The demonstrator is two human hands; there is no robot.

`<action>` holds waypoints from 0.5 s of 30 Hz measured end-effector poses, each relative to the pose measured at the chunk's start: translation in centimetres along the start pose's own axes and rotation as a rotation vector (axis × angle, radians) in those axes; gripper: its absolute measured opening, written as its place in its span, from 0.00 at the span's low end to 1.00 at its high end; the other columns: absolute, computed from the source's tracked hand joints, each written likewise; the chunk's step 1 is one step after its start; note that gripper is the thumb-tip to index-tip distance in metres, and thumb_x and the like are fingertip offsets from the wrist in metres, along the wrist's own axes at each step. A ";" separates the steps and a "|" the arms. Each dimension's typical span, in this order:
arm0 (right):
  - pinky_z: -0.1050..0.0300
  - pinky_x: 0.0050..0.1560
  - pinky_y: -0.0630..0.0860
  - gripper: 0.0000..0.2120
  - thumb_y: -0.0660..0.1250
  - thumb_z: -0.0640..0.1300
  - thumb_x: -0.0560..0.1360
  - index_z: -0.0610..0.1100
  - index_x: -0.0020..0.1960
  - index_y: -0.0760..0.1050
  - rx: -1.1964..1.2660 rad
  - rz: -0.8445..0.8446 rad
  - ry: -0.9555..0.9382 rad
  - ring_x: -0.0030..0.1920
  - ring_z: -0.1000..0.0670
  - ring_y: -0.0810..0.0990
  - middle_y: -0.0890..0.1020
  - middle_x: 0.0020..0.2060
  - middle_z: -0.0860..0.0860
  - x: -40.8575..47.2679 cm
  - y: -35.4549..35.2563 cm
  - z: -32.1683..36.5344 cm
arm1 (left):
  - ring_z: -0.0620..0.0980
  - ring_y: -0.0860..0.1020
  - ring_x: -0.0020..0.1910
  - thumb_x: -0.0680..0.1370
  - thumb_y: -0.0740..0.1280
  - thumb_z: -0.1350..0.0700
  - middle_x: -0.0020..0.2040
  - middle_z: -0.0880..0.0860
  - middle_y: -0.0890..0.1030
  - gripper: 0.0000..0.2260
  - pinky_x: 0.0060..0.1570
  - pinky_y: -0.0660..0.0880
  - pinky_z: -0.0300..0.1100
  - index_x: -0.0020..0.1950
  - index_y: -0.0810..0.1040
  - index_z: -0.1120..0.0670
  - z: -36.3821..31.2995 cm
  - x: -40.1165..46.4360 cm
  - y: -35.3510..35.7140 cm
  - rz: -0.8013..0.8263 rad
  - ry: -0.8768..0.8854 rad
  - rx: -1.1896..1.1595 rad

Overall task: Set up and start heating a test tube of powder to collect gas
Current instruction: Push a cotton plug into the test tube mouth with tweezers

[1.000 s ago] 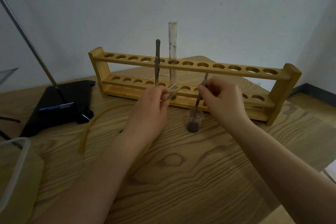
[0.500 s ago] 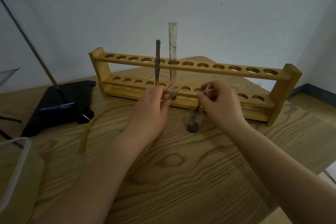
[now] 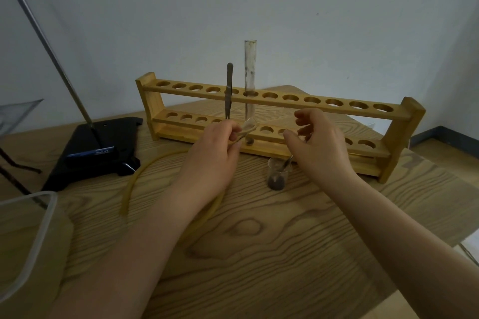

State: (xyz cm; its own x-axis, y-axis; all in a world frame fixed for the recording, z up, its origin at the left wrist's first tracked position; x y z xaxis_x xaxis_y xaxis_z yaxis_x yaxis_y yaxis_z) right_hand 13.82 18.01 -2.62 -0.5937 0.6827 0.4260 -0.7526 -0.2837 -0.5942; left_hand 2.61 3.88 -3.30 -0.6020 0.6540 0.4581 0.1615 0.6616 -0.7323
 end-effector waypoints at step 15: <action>0.59 0.55 0.67 0.14 0.63 0.49 0.77 0.47 0.60 0.75 -0.238 0.020 -0.239 0.60 0.52 0.72 0.77 0.57 0.52 -0.1 1.1 6.3 | 0.39 0.72 0.47 0.79 0.61 0.55 0.54 0.46 0.72 0.12 0.44 0.69 0.31 0.63 0.71 0.49 2.2 -1.4 -3.9 -0.051 -0.072 -0.049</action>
State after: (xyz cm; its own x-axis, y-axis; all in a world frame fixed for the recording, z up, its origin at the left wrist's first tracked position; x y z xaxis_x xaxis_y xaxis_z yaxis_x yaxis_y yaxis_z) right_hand 11.26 13.36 0.92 -0.6788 0.4932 0.5441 -0.6695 -0.1113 -0.7344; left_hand 1.10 -0.43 -2.26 -0.6646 0.5923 0.4556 0.1666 0.7118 -0.6824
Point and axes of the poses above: each hand's wrist, its own x-axis towards the middle knuckle, its own y-axis out of the palm, z = x × y, the point moved 7 cm from there along x, towards the middle knuckle
